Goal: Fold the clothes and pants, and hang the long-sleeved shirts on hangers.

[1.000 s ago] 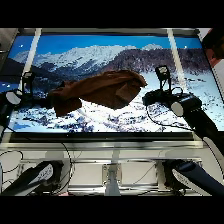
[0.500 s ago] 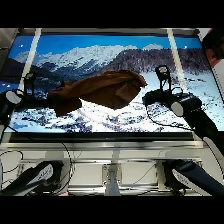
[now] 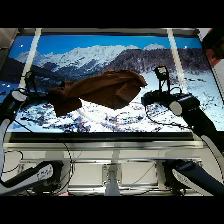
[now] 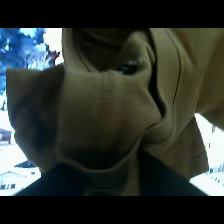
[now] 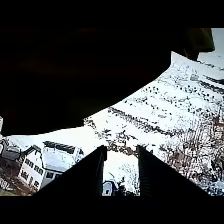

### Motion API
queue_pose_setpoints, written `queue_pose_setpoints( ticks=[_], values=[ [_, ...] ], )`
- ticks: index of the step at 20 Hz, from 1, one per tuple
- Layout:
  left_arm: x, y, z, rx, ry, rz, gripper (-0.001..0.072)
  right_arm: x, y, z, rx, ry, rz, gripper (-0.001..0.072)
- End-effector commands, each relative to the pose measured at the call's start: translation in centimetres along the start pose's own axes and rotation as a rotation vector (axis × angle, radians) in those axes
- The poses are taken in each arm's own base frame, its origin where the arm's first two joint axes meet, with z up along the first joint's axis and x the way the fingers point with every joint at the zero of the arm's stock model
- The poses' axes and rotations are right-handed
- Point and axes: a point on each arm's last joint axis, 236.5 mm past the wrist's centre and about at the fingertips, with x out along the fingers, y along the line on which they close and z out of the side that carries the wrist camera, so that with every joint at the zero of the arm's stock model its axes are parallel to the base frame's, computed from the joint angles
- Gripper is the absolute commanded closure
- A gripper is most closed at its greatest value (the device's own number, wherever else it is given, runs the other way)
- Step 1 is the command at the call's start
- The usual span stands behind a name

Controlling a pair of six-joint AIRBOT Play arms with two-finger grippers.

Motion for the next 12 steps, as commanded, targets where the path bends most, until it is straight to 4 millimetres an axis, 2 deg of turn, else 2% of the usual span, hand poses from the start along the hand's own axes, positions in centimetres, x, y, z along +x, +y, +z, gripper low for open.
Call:
queue_pose_setpoints(
  ticks=[1,2,3,4,5,6,7,10,12],
  values=[
    [0.3,0.1,1.5,-0.047,-0.064,-0.003,0.0650,2.3,1.5,-1.9,0.123,0.079,0.061,0.0474],
    [0.3,0.1,1.5,-0.047,-0.064,-0.003,0.0690,3.2,2.1,-2.7,0.166,0.114,0.085,0.0473],
    [0.3,0.1,1.5,-0.046,-0.064,-0.003,0.0690,4.3,2.6,-3.6,0.203,0.151,0.103,0.0469],
    [0.3,0.1,1.5,-0.046,-0.065,-0.003,0.0691,5.1,3.0,-4.3,0.232,0.180,0.114,0.0429],
    [0.3,0.1,1.6,-0.046,-0.066,-0.003,0.0690,5.8,3.3,-4.8,0.264,0.200,0.127,0.0347],
    [0.3,0.1,1.6,-0.046,-0.066,-0.003,0.0690,6.3,3.8,-4.9,0.302,0.203,0.143,0.0221],
    [0.3,0.1,1.6,-0.046,-0.066,-0.003,0.0691,6.6,4.1,-4.5,0.336,0.191,0.157,0.0194],
    [0.3,0.1,1.6,-0.045,-0.066,-0.002,0.0690,7.2,4.6,-2.6,0.419,0.129,0.185,0.0196],
    [0.3,0.1,1.6,-0.039,-0.066,-0.002,0.0691,8.1,4.3,-2.4,0.477,0.132,0.173,0.0198]
  ],
)
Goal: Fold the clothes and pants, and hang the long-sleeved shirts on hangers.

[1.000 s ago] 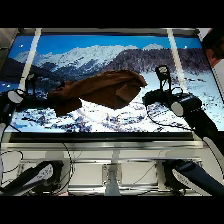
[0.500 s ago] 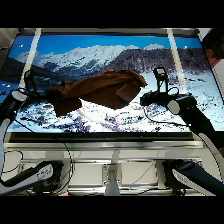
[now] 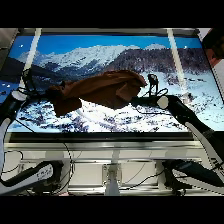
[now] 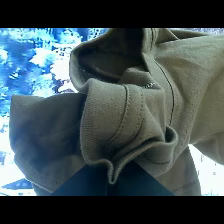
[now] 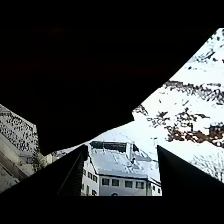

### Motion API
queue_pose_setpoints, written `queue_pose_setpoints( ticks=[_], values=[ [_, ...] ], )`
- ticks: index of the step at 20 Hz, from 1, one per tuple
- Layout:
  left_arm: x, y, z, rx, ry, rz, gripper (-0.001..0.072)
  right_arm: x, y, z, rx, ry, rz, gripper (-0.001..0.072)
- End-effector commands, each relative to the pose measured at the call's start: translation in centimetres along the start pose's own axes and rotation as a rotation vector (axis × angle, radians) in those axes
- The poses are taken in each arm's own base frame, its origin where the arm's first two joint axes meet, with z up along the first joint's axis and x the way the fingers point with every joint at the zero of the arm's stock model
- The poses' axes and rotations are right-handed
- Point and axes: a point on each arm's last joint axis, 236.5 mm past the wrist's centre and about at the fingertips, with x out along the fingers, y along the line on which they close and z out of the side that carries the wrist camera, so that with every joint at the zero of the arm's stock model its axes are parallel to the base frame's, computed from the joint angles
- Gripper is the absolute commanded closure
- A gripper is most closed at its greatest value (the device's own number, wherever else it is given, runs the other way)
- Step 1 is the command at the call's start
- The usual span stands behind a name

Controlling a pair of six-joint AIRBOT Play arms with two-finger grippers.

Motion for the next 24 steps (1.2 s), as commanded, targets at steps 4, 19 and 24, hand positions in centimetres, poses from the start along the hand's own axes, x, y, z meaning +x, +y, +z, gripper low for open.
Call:
queue_pose_setpoints(
  ticks=[4,19,24],
  values=[
    [0.0,0.0,0.1,0.006,-0.003,0.000,0.0690,3.9,0.7,-1.5,0.296,0.075,0.059,0.0198],
    [0.0,0.1,0.3,0.006,-0.013,0.005,0.0690,8.6,1.7,-3.1,0.441,0.203,0.109,0.0472],
    [-0.1,0.1,0.4,0.006,-0.016,0.004,0.0691,7.4,2.1,-1.1,0.279,0.133,0.125,0.0701]
  ],
)
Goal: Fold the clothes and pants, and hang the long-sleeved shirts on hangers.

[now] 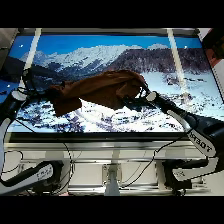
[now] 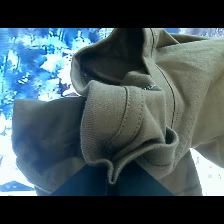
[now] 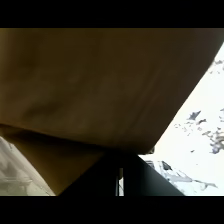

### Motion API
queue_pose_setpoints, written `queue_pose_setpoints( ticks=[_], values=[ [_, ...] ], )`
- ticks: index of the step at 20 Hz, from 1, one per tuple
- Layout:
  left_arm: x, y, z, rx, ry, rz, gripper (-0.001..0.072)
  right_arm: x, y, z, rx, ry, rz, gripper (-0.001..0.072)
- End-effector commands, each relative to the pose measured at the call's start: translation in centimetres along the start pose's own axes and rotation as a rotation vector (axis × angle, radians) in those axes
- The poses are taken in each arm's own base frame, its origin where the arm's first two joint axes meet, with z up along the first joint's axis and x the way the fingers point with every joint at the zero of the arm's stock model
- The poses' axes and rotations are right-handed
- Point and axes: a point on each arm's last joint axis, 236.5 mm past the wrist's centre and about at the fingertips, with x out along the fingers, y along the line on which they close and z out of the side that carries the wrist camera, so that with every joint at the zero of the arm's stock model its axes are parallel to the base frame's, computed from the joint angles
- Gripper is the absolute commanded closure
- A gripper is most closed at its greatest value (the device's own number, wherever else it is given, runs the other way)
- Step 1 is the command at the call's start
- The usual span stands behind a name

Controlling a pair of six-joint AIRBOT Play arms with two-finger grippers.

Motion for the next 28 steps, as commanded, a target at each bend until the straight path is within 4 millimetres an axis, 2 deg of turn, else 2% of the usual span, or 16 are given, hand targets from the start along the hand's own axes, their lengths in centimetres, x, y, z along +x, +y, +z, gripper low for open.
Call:
queue_pose_setpoints(
  ticks=[1,3,5,6,9,12,15,17,19,21,25,27,28],
  values=[
    [-0.3,-0.1,0.3,0.002,-0.009,-0.001,0.0690,-1.9,2.0,1.9,-0.171,-0.069,0.018,0.0701],
    [-1.6,-0.7,1.4,0.014,-0.053,-0.006,0.0691,-5.5,4.1,4.8,-0.292,-0.170,0.017,0.0701],
    [-4.2,-1.6,3.9,0.040,-0.137,-0.009,0.0691,-11.0,5.7,8.6,-0.351,-0.308,0.028,0.0702],
    [-5.9,-2.1,5.4,0.055,-0.191,-0.010,0.0692,-14.4,6.2,10.4,-0.355,-0.379,0.036,0.0702],
    [-12.6,-4.2,10.5,0.110,-0.405,-0.006,0.0691,-24.7,5.7,14.0,-0.351,-0.557,0.025,0.0702],
    [-20.7,-5.7,14.4,0.145,-0.672,0.023,0.0692,-35.1,5.3,14.7,-0.450,-0.749,-0.044,0.0702],
    [-29.9,-7.3,16.5,0.165,-0.946,0.042,0.0692,-43.7,7.8,12.4,-0.626,-0.929,-0.091,0.0701],
    [-35.2,-8.8,16.4,0.138,-1.084,0.001,0.0691,-48.1,10.1,9.7,-0.743,-1.032,-0.108,0.0701],
    [-40.3,-10.4,15.4,0.092,-1.209,-0.075,0.0691,-52.2,12.0,6.9,-0.806,-1.134,-0.111,0.0701],
    [-44.4,-11.9,13.9,0.078,-1.294,-0.138,0.0692,-55.7,12.9,4.0,-0.856,-1.221,-0.139,0.0701],
    [-51.5,-14.2,9.7,0.129,-1.446,-0.190,0.0693,-60.4,13.3,-2.2,-0.936,-1.314,-0.219,0.0701],
    [-53.6,-15.0,8.0,0.150,-1.489,-0.207,0.0694,-62.1,13.7,-4.8,-0.958,-1.361,-0.215,0.0701],
    [-54.1,-15.1,7.6,0.150,-1.501,-0.214,0.0694,-62.8,14.0,-5.4,-0.962,-1.390,-0.210,0.0701]
  ],
)
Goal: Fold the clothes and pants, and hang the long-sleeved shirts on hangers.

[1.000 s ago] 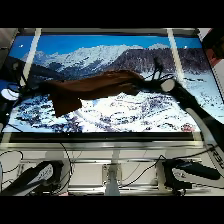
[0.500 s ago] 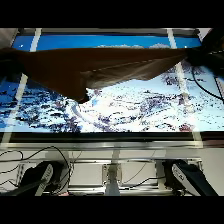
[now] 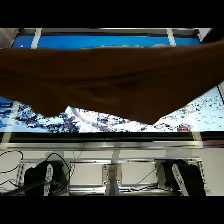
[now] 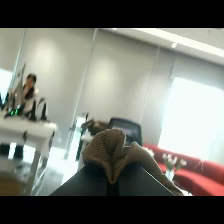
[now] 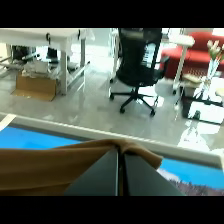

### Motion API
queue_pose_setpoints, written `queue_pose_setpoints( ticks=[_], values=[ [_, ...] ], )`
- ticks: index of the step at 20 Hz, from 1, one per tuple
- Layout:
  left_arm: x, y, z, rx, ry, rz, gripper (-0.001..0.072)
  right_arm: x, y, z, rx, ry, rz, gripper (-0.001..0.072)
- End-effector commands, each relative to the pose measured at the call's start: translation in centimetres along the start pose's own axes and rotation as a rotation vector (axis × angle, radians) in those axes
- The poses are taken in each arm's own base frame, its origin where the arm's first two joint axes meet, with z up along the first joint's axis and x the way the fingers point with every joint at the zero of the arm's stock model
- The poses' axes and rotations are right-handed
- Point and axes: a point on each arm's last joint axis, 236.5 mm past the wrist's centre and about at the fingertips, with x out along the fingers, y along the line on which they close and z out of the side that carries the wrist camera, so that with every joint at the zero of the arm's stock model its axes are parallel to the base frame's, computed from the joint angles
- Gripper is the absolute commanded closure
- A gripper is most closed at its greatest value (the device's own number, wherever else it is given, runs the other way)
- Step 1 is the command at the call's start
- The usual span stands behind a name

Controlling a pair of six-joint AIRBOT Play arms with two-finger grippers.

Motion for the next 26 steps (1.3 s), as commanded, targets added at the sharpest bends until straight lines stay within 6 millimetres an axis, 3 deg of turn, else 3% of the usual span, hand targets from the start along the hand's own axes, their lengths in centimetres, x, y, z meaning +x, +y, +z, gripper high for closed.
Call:
queue_pose_setpoints(
  ticks=[1,2,3,5,8,10,12,15,18,20,25,26],
  values=[
    [-2.5,-1.6,2.7,-0.009,-0.070,-0.034,0.0694,-3.7,0.2,2.3,-0.042,-0.070,-0.031,0.0701],
    [-2.0,-1.6,1.5,-0.040,-0.028,-0.040,0.0694,-3.2,0.1,2.1,-0.020,-0.061,-0.029,0.0702],
    [-1.1,-1.5,-0.9,-0.081,0.058,-0.047,0.0694,-1.9,-0.1,1.2,0.004,-0.027,-0.023,0.0701],
    [0.7,-1.1,-9.1,-0.181,0.335,-0.056,0.0694,2.2,-0.4,-2.8,0.043,0.125,0.009,0.0702],
    [0.4,1.1,-24.2,-0.322,0.797,-0.013,0.0693,8.5,0.8,-13.6,0.137,0.500,0.127,0.0701],
    [0.0,4.1,-32.6,-0.403,0.979,0.084,0.0692,12.1,1.7,-20.1,0.216,0.689,0.195,0.0700],
    [-0.2,6.7,-39.2,-0.486,1.095,0.180,0.0692,16.4,2.3,-26.3,0.313,0.806,0.230,0.0701],
    [0.0,8.0,-47.0,-0.624,1.153,0.242,0.0692,21.5,3.3,-35.1,0.447,0.919,0.242,0.0701],
    [1.3,6.7,-51.5,-0.687,1.142,0.189,0.0691,24.1,4.7,-42.4,0.478,1.002,0.228,0.0701],
    [2.7,5.7,-52.3,-0.637,1.118,0.106,0.0692,25.0,5.6,-44.7,0.478,1.016,0.225,0.0701],
    [4.4,5.8,-51.8,-0.465,1.081,-0.011,0.0651,27.8,5.0,-43.8,0.453,0.895,0.171,0.0700],
    [4.3,5.9,-51.8,-0.436,1.085,-0.023,0.0463,27.9,4.5,-43.9,0.440,0.891,0.161,0.0632]
  ],
)
